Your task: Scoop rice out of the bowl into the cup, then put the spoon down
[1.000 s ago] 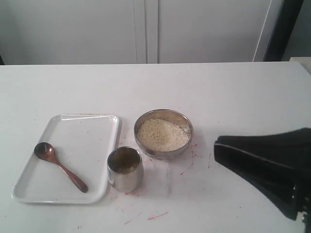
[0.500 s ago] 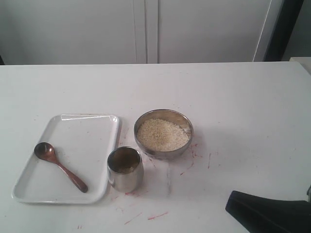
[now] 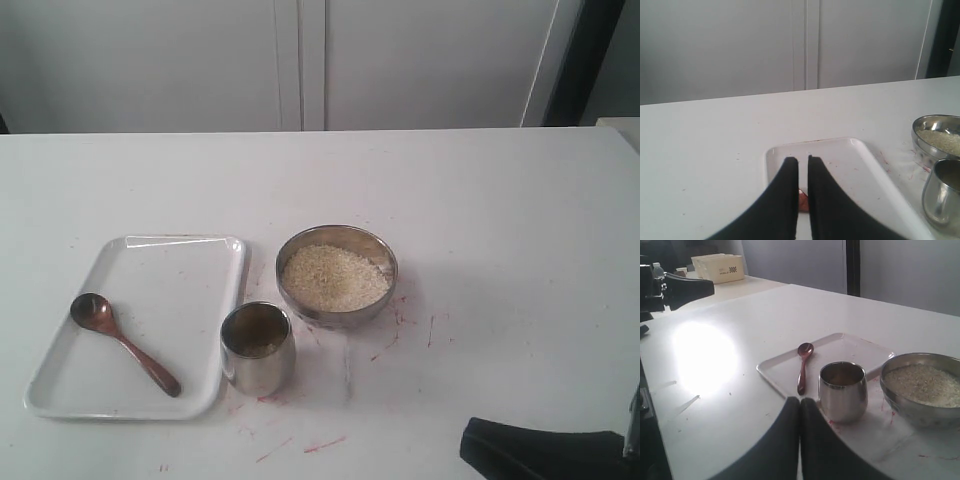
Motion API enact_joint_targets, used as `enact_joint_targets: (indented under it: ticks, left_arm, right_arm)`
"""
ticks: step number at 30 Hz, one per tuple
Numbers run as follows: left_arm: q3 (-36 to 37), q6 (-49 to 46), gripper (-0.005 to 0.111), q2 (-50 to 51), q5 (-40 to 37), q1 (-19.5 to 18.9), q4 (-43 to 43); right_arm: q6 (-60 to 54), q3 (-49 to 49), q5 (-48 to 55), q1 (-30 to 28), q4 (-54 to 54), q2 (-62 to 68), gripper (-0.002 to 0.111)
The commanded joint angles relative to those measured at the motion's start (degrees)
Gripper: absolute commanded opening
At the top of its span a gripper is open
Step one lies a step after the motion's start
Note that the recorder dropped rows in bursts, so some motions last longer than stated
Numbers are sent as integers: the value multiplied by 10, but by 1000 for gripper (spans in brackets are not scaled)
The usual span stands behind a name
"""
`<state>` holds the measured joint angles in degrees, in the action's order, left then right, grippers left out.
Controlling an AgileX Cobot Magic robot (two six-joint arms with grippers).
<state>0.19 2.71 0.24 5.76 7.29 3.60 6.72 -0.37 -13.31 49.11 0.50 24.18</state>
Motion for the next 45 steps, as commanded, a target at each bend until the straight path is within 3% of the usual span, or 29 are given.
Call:
enact_joint_targets:
  ticks: [1, 16, 29, 45]
  left_arm:
    - [-2, 1, 14, -2, 2, 1, 2]
    - [-2, 1, 14, -2, 2, 1, 2]
    - [-2, 1, 14, -2, 2, 1, 2]
    - [-2, 1, 14, -2, 2, 1, 2]
  right_arm:
    - [-9, 4, 5, -1, -5, -3, 0]
    - [-11, 4, 3, -6, -5, -63, 0]
    - [4, 4, 167, -79, -5, -206, 0]
    - [16, 4, 181, -165, -5, -242, 0]
